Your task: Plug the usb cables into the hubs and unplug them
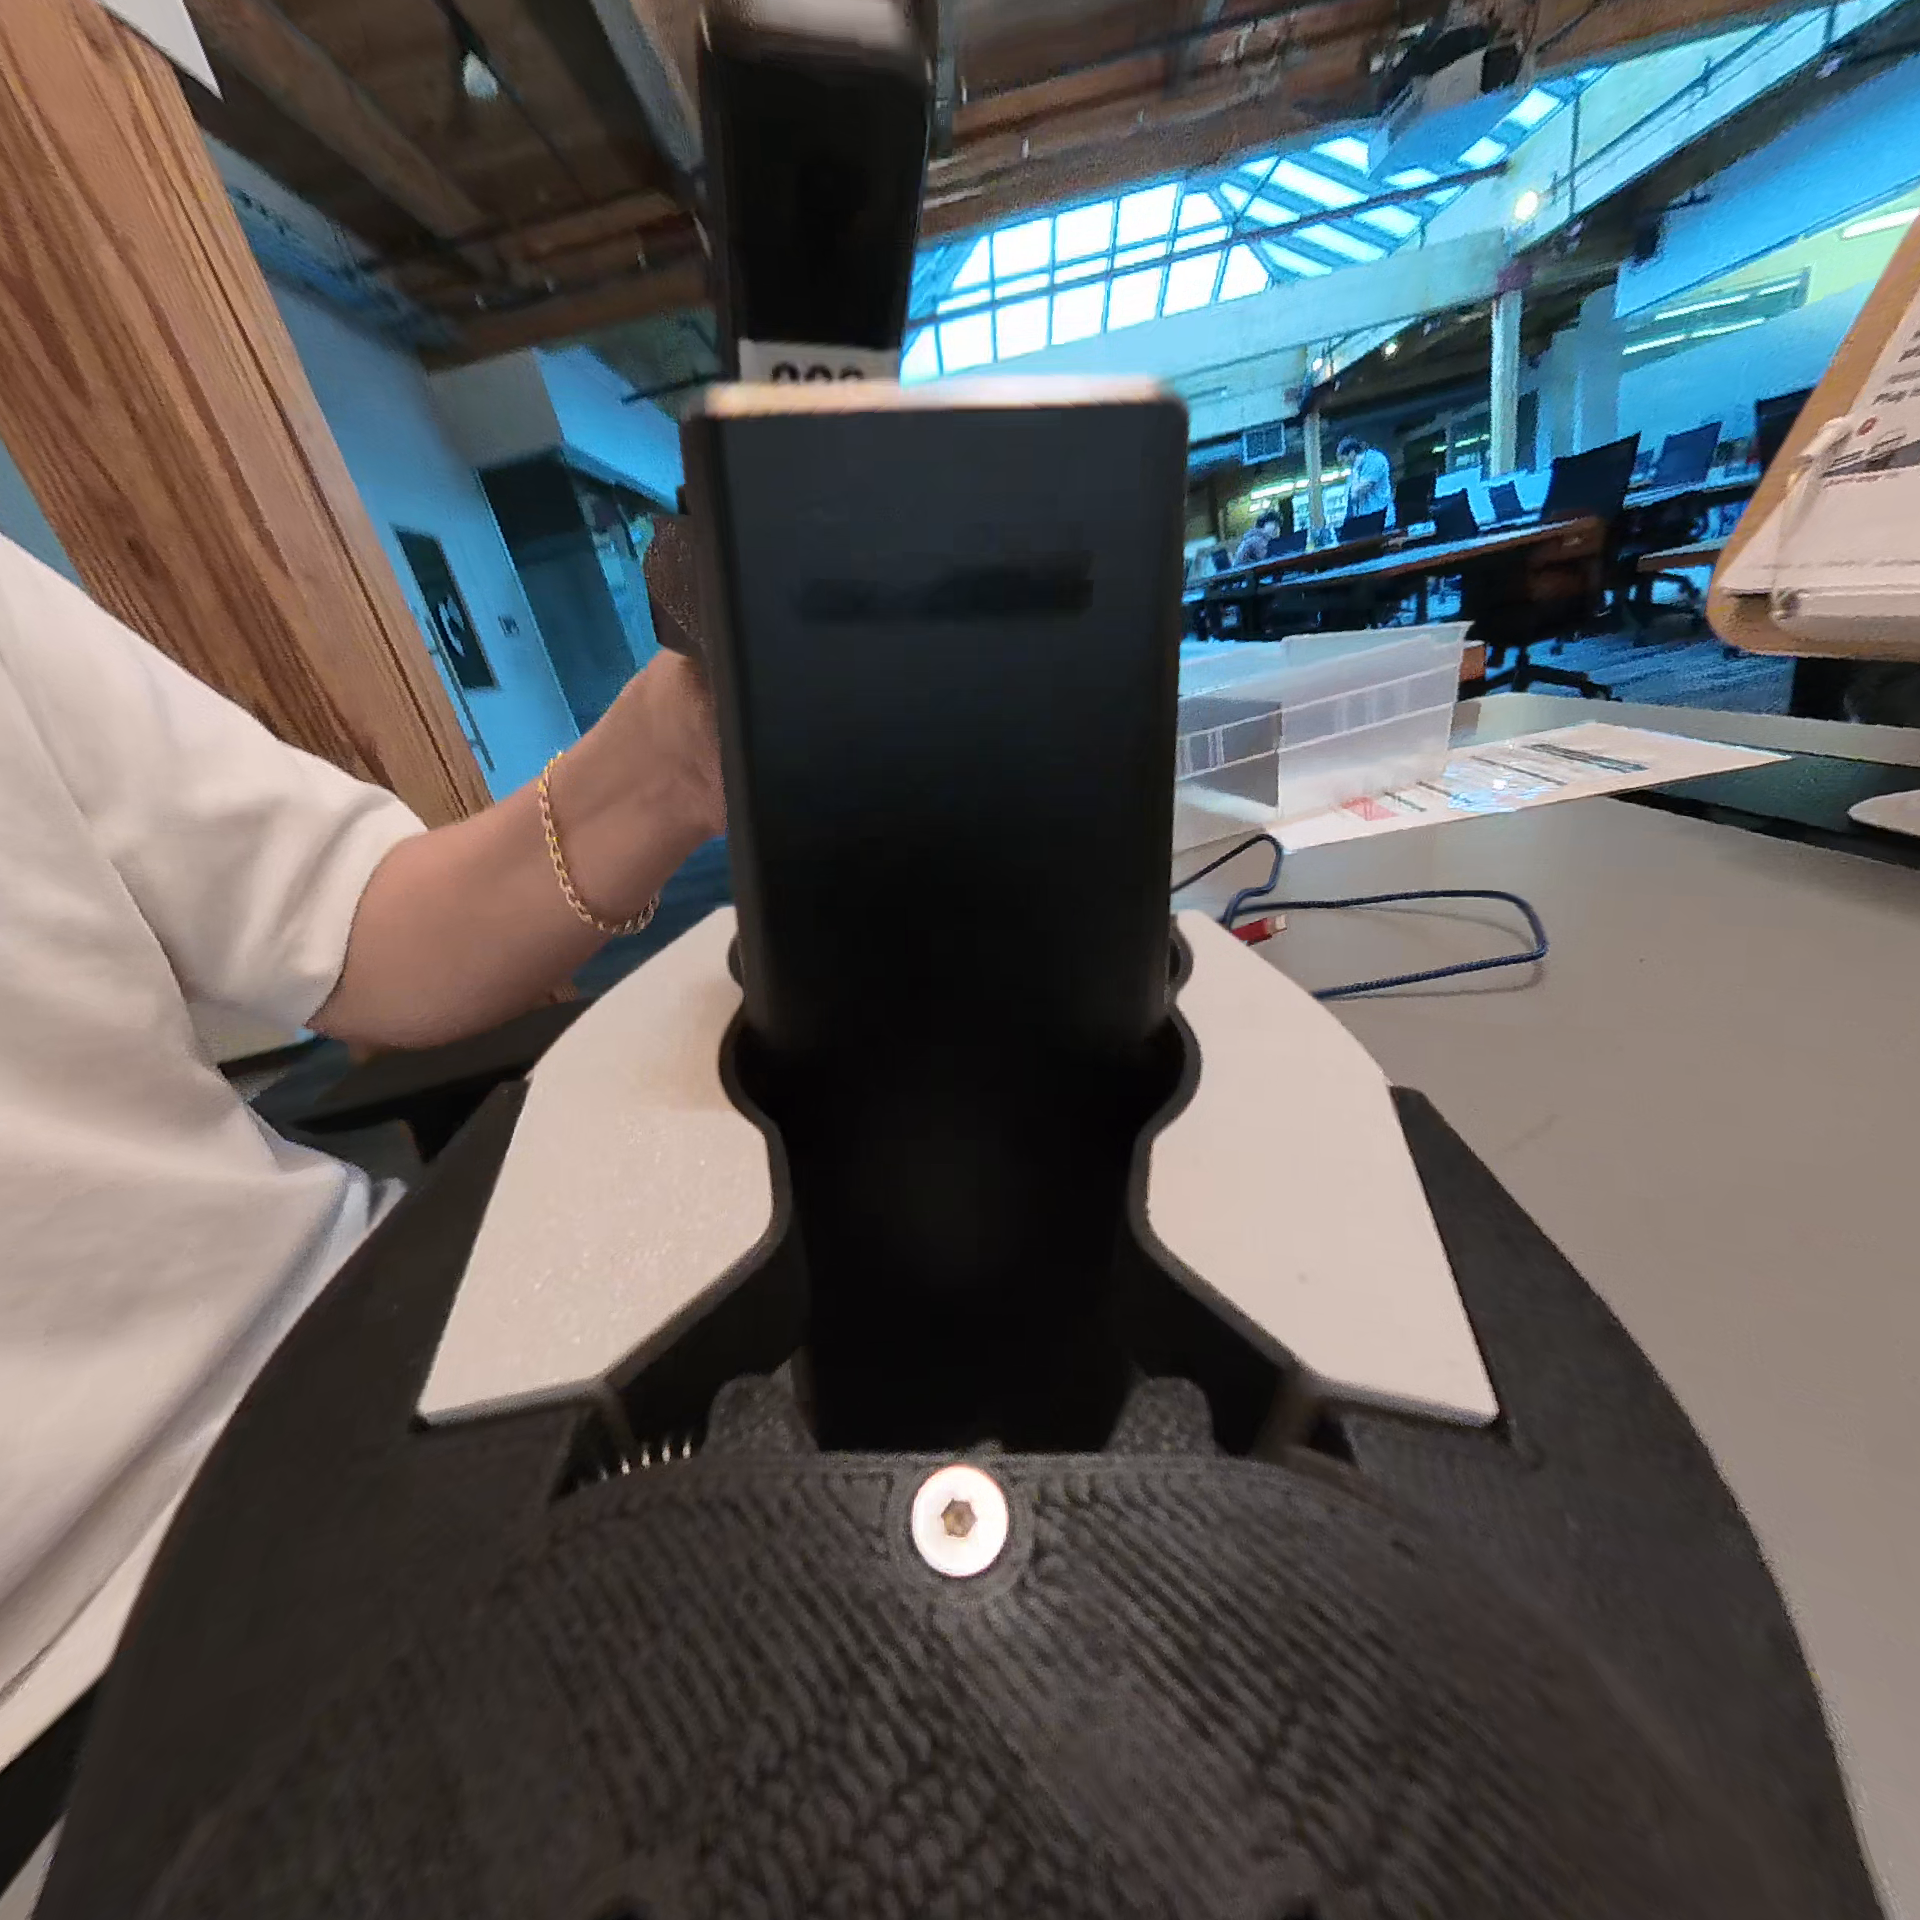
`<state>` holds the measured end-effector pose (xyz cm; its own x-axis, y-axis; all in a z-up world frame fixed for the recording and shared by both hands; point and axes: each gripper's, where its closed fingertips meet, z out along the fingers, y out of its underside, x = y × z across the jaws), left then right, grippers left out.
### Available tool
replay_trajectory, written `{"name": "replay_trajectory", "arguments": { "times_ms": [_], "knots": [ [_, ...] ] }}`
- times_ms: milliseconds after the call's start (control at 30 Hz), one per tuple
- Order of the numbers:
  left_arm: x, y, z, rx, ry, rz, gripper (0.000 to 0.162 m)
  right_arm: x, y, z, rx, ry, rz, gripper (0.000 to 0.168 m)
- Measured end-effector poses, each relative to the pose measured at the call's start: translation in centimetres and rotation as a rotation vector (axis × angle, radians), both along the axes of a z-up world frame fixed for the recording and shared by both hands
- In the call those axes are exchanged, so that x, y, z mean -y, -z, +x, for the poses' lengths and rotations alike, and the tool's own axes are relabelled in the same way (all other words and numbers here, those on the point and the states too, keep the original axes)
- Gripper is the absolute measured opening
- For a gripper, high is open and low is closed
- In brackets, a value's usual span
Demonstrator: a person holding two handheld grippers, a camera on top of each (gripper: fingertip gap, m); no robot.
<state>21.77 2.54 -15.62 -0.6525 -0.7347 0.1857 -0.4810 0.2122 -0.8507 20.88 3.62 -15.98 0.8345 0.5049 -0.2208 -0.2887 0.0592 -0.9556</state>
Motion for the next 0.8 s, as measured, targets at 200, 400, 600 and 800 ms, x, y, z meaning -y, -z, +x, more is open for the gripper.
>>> {"name": "replay_trajectory", "arguments": {
  "times_ms": [200, 400, 600, 800],
  "knots": [
    [-0.3, 1.6, -0.1, 0.002, 0.012, 0.123, 0.013, 0.0, 0.4, -1.4, 0.081, -0.049, -0.015, 0.073],
    [-0.2, 2.6, -1.0, -0.038, 0.049, 0.208, 0.013, 0.5, -0.2, -0.6, 0.018, -0.050, 0.034, 0.073],
    [0.2, 2.0, -0.6, -0.070, 0.060, 0.252, 0.013, 0.6, -0.2, -0.9, 0.029, -0.063, 0.036, 0.073],
    [0.8, 2.3, -0.2, -0.100, 0.078, 0.317, 0.013, 0.7, -0.2, -0.9, 0.027, -0.065, 0.038, 0.073]
  ]
}}
